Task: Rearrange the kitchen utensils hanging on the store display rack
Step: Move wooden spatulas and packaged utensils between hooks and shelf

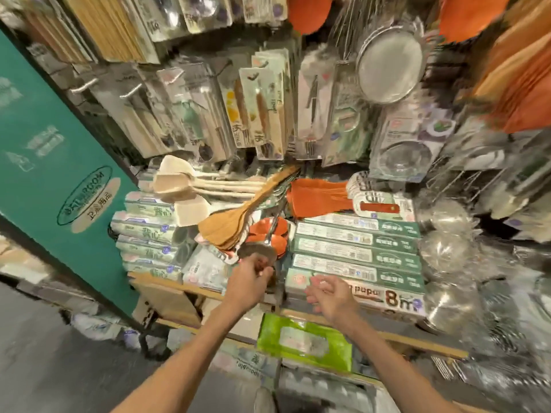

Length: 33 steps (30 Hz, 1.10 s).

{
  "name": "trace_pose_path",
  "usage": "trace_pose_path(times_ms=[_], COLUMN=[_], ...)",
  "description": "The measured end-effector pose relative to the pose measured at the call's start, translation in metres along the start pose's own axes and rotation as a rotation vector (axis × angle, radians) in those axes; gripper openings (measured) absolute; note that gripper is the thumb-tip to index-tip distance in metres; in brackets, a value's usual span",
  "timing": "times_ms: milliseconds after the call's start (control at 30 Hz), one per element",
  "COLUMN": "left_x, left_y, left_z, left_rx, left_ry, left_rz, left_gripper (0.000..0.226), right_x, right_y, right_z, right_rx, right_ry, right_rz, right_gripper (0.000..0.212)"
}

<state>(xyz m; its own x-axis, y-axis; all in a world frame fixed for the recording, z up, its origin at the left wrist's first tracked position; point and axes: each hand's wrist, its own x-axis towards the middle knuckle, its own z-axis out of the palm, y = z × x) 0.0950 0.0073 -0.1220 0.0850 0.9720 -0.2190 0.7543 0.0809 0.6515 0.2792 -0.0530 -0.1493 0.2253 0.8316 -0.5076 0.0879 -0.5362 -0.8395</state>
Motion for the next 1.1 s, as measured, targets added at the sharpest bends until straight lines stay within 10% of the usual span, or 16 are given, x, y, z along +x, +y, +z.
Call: trace_pose_path(times_ms=[1100], left_x=[0.191], left_y=[-0.030], left_z=[0.000], left_rx=[-0.052], left_ry=[-0.305], left_rz=[-0.055], left_gripper=[0.026], right_x=[0.127], right_y=[-0.063], right_z=[0.092], right_rx=[-0.462], right_ry=[0.131], right_rz=[0.079], right_gripper=[0.024])
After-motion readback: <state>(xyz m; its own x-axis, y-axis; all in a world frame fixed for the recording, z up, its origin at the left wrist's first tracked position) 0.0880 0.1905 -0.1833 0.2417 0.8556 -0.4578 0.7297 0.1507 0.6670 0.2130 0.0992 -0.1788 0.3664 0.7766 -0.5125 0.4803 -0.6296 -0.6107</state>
